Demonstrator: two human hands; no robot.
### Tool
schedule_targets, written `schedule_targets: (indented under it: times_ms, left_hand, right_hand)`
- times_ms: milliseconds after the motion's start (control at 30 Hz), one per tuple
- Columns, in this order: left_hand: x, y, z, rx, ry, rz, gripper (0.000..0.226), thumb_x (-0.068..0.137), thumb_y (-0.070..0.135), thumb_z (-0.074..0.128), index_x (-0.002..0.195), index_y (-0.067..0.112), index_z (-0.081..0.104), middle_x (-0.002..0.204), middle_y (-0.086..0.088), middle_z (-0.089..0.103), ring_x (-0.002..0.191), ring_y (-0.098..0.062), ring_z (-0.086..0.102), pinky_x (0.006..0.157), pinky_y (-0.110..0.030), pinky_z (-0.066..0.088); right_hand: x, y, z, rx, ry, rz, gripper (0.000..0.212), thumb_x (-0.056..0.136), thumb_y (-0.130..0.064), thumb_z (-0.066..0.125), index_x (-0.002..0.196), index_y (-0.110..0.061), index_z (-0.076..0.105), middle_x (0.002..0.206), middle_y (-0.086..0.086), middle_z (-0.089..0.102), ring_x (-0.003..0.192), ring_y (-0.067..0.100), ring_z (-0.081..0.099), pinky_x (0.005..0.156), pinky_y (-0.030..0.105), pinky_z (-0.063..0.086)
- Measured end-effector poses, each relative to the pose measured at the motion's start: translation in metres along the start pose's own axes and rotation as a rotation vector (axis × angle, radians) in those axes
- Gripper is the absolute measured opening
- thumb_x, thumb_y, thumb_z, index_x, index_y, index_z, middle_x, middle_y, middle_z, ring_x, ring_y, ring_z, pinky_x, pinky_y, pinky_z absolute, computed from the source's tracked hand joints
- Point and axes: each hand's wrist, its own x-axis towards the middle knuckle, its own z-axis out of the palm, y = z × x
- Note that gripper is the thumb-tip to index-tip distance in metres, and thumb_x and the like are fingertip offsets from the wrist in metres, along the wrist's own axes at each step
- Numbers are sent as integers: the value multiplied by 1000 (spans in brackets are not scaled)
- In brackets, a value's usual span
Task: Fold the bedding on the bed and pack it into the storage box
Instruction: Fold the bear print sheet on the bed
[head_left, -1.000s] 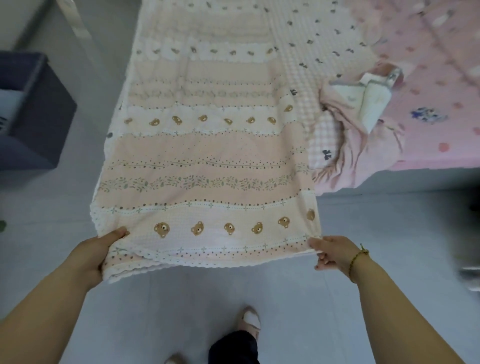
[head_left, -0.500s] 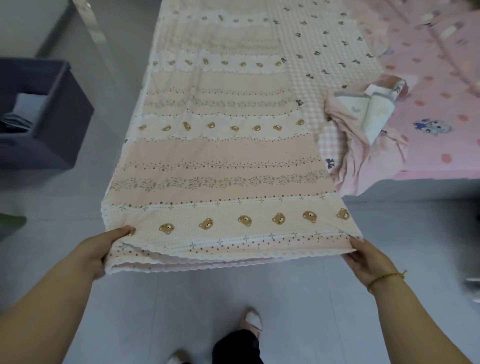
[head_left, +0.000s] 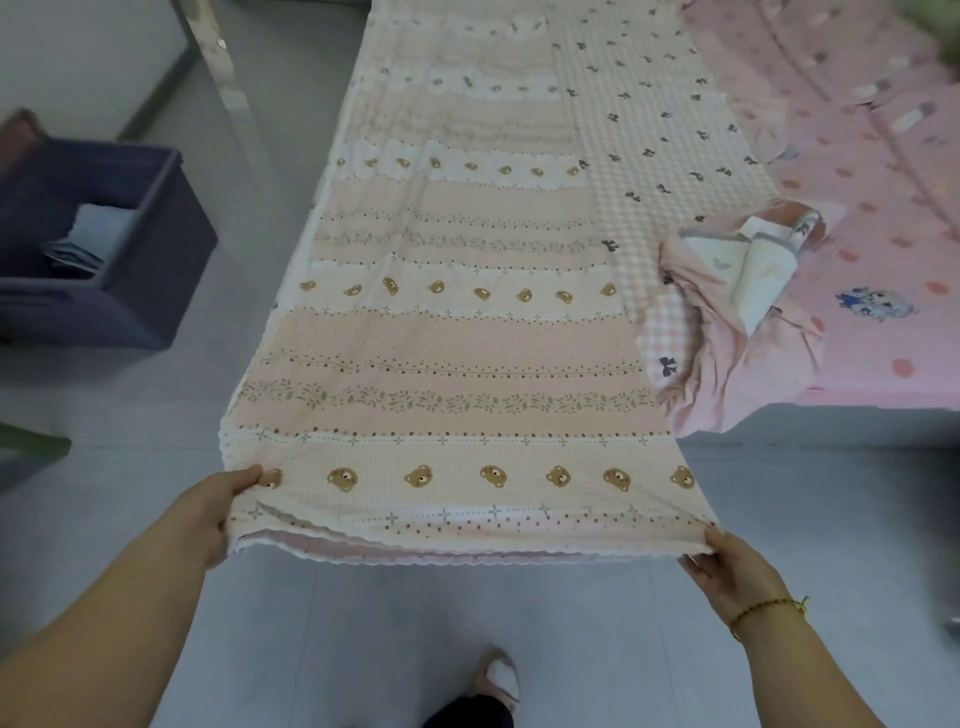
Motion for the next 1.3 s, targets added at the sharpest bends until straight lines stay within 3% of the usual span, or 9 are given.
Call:
schedule_targets:
  times_ms: [133, 233, 367, 500, 667, 833, 967, 1133, 1300]
  left_hand:
    - [-1, -6, -5, -89, -10, 27, 19, 97, 17, 43, 106, 3, 51, 61, -16, 66, 37, -24, 61, 28, -32, 46]
    - [-8, -7, 3, -86, -10, 28, 16, 96, 14, 46, 104, 2, 51, 53, -14, 64, 32, -21, 58, 25, -29, 43]
    - [-34, 10, 37, 2, -25, 138, 12, 89, 7, 57, 84, -4, 56, 74, -15, 66, 36, -22, 59, 34, -27, 49]
    - [-93, 41, 80, 97, -129, 307, 7, 87, 8, 60, 88, 1, 57, 67, -9, 67, 52, -24, 62, 51, -29, 52]
    - [-142, 101, 50, -173, -283, 514, 26, 94, 16, 47, 75, 12, 64, 49, 1, 66, 41, -11, 62, 35, -22, 48]
    - [-92, 52, -16, -156, -164, 358, 35, 98, 16, 42, 77, 11, 69, 49, 1, 66, 41, -9, 62, 36, -19, 49]
    - [-71, 10, -3, -106, -82, 240, 11, 93, 9, 51, 98, 4, 60, 42, -5, 61, 33, -14, 58, 28, -24, 44]
    - [-92, 34, 44, 7, -151, 322, 14, 88, 7, 58, 98, -3, 58, 101, -14, 65, 62, -18, 66, 55, -32, 55]
    - [-141, 88, 22, -217, -441, 507, 14, 75, 19, 74, 70, 7, 70, 57, -2, 69, 51, -13, 67, 43, -23, 53]
  right_hand:
    - [-7, 2, 2, 127, -14, 6, 25, 98, -5, 32, 82, -5, 51, 90, 9, 62, 52, 15, 67, 79, 25, 54]
    - [-8, 5, 5, 92, 34, 113, 23, 98, -4, 36, 81, 1, 51, 107, 16, 62, 73, 23, 68, 101, 31, 39]
    - [-17, -11, 48, -303, -35, 133, 13, 93, -4, 49, 82, 0, 54, 52, 10, 60, 38, 15, 58, 51, 19, 55]
    - [-62, -41, 118, -538, -332, -107, 3, 92, -5, 51, 90, -4, 54, 68, 7, 53, 39, 6, 53, 71, 24, 56]
    - [-114, -124, 112, 99, -619, -476, 8, 66, -10, 72, 70, -10, 66, 66, 2, 71, 65, 12, 68, 60, 24, 57]
    - [-77, -102, 13, -116, -220, -392, 32, 59, -31, 85, 59, -6, 65, 53, 1, 65, 50, 9, 63, 39, 18, 49]
    - [-62, -57, -5, -209, 21, -256, 12, 97, -5, 41, 90, 0, 50, 61, 12, 56, 57, 22, 55, 31, 17, 45]
    - [-81, -59, 40, -277, -113, -227, 14, 96, -2, 40, 88, -1, 52, 77, 14, 54, 60, 20, 56, 36, 19, 49]
    - [-127, -110, 64, 194, -440, -540, 54, 94, 1, 34, 58, -13, 71, 60, -5, 69, 61, 6, 67, 58, 19, 55]
